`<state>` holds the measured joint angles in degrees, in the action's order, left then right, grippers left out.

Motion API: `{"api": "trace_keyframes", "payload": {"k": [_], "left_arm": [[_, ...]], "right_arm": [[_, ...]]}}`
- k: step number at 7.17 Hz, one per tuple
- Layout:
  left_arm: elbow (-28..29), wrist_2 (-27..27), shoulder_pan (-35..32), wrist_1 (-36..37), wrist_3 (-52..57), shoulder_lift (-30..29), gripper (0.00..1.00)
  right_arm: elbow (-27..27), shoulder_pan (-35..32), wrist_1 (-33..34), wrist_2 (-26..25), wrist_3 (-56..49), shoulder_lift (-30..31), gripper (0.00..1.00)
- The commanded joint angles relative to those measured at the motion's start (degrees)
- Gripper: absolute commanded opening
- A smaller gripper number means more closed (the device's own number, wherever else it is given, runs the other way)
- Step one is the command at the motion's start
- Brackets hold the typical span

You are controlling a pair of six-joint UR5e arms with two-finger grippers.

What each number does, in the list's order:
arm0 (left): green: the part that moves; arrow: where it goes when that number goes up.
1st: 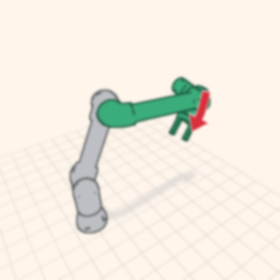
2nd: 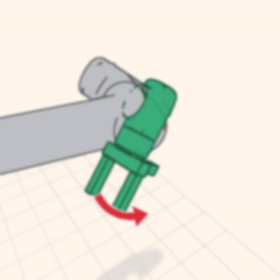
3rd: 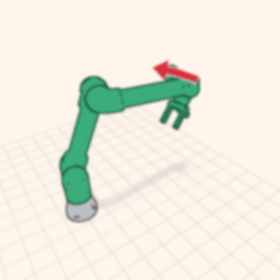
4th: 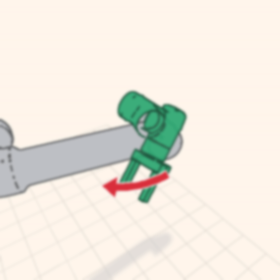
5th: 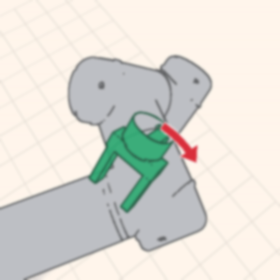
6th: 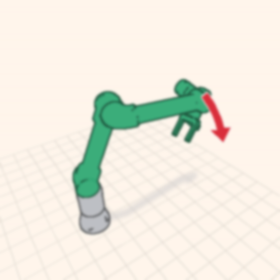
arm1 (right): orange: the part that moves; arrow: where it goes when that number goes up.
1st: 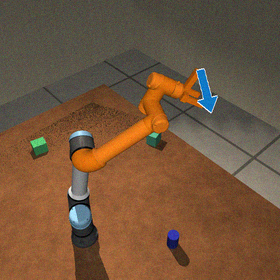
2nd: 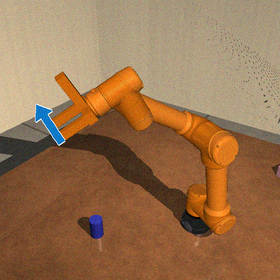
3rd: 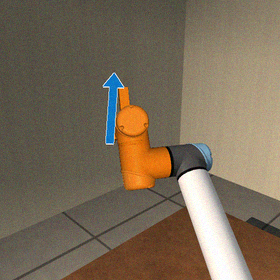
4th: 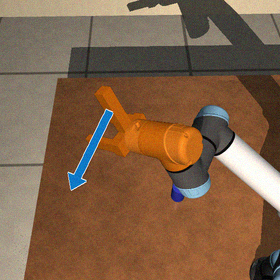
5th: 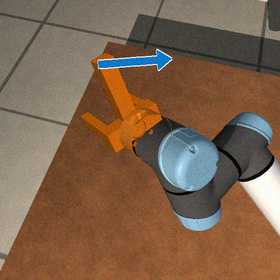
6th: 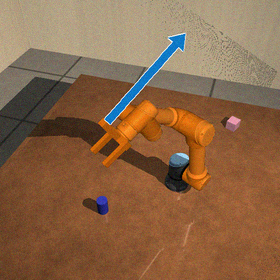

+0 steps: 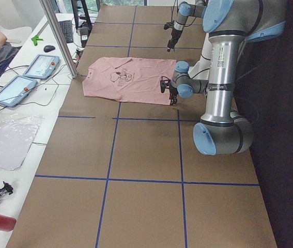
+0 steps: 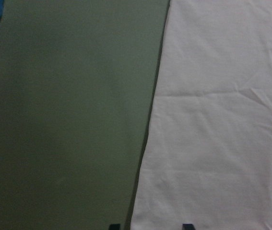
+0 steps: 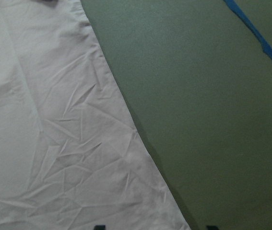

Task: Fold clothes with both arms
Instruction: 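Lower both grippers to the hem corners nearest the robot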

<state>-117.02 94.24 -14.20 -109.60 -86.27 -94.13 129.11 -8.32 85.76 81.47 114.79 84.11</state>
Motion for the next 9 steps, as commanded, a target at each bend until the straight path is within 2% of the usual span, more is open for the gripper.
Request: {"api": "trace_keyframes", "payload": {"k": [1, 2, 6, 9], "left_arm": [[0.56, 0.06, 0.22, 0.0, 0.23, -0.09, 0.53], [0.57, 0.06, 0.31, 0.0, 0.31, -0.09, 0.52], [1.01, 0.06, 1.63, 0.0, 0.23, -0.27, 0.36], [0.92, 0.06, 1.71, 0.0, 0.23, -0.18, 0.09]], "right_arm": [[0.0, 0.05, -0.07, -0.17, 0.0, 0.0, 0.76], [0.0, -0.03, 0.02, -0.17, 0.0, 0.0, 0.76], [0.0, -0.03, 0.02, -0.17, 0.0, 0.0, 0.76], [0.0, -0.03, 0.02, -0.17, 0.0, 0.0, 0.76]]}}
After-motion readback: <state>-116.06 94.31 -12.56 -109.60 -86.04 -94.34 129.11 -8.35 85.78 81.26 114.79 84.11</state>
